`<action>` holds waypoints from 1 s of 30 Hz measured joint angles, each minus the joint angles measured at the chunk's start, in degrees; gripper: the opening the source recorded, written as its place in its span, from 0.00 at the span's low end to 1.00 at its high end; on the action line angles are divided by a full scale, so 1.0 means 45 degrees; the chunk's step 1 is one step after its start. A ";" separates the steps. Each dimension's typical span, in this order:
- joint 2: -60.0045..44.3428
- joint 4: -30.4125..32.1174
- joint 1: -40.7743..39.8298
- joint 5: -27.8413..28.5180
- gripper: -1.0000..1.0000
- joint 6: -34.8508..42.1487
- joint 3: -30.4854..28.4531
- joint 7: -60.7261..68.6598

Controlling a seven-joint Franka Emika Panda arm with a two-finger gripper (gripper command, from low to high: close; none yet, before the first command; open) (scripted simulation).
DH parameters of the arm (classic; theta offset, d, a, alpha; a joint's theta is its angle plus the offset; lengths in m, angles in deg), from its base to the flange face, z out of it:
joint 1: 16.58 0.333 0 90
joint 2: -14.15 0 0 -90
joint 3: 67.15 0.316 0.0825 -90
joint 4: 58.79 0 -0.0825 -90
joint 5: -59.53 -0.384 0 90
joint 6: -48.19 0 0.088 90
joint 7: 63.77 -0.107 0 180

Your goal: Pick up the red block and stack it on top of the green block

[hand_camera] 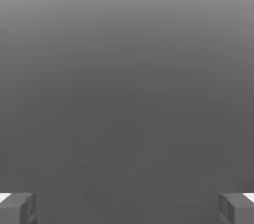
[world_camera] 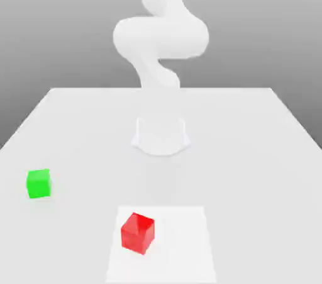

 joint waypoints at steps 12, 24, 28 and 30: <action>-0.5636 0.2573 -0.1066 0.0246 0.50 -0.2999 0.0304 -0.2256; -1.1164 0.4301 -0.1433 0.0085 0.50 -0.6377 0.0126 -0.3699; -1.2481 0.4126 -0.1372 0.0159 0.00 -0.7490 0.0049 -0.3763; -1.2481 0.4126 -0.1373 0.0169 0.00 -0.7496 0.0051 -0.3774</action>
